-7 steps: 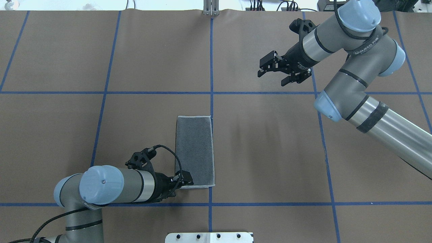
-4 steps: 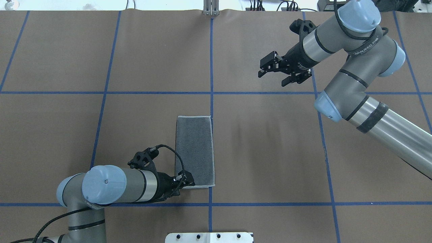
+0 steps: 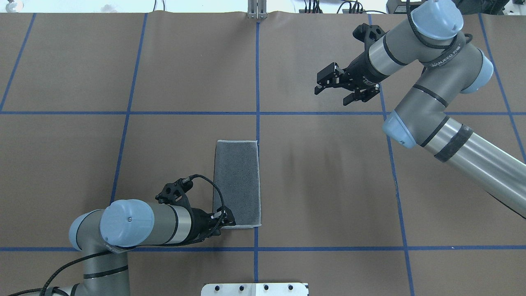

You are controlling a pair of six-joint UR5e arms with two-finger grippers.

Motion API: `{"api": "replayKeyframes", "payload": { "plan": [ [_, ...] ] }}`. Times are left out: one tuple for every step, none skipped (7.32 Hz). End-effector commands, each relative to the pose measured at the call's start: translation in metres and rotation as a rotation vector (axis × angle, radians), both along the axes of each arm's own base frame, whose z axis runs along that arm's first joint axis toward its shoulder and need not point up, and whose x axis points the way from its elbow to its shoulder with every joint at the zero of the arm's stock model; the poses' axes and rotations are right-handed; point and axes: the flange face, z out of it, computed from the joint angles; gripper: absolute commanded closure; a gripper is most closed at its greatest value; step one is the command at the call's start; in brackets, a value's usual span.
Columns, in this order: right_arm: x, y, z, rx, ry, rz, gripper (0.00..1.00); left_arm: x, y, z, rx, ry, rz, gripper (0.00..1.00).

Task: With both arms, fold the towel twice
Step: 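Push the left gripper against the folded towel's near end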

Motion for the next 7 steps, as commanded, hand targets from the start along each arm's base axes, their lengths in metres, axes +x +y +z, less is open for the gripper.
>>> {"api": "replayKeyframes", "payload": {
  "plan": [
    [0.0, 0.0, 0.001, -0.001, 0.001, 0.0, 0.0, -0.003, -0.006, 0.001, 0.006, -0.003, -0.008, 0.44],
    [0.0, 0.0, 0.001, -0.003, 0.0, -0.001, 0.0, -0.005, -0.013, 0.005, 0.009, -0.01, -0.017, 0.44],
    [0.0, 0.0, 0.001, -0.002, 0.0, -0.001, 0.0, -0.007, -0.017, 0.006, 0.01, -0.012, -0.023, 0.44],
    [0.0, 0.0, 0.002, -0.001, 0.001, -0.002, 0.0, -0.008, -0.018, 0.006, 0.01, -0.012, -0.025, 0.44],
    [0.0, 0.0, 0.002, -0.001, 0.002, -0.001, 0.0, -0.01, -0.019, 0.004, 0.012, -0.007, -0.024, 0.44],
    [0.0, 0.0, 0.003, -0.002, 0.003, -0.001, 0.0, -0.014, -0.018, 0.005, 0.009, -0.007, -0.023, 0.38],
    [-0.001, 0.001, 0.003, -0.002, 0.003, -0.002, 0.0, -0.022, -0.016, 0.009, 0.008, -0.008, -0.024, 0.34]
  ]
}}
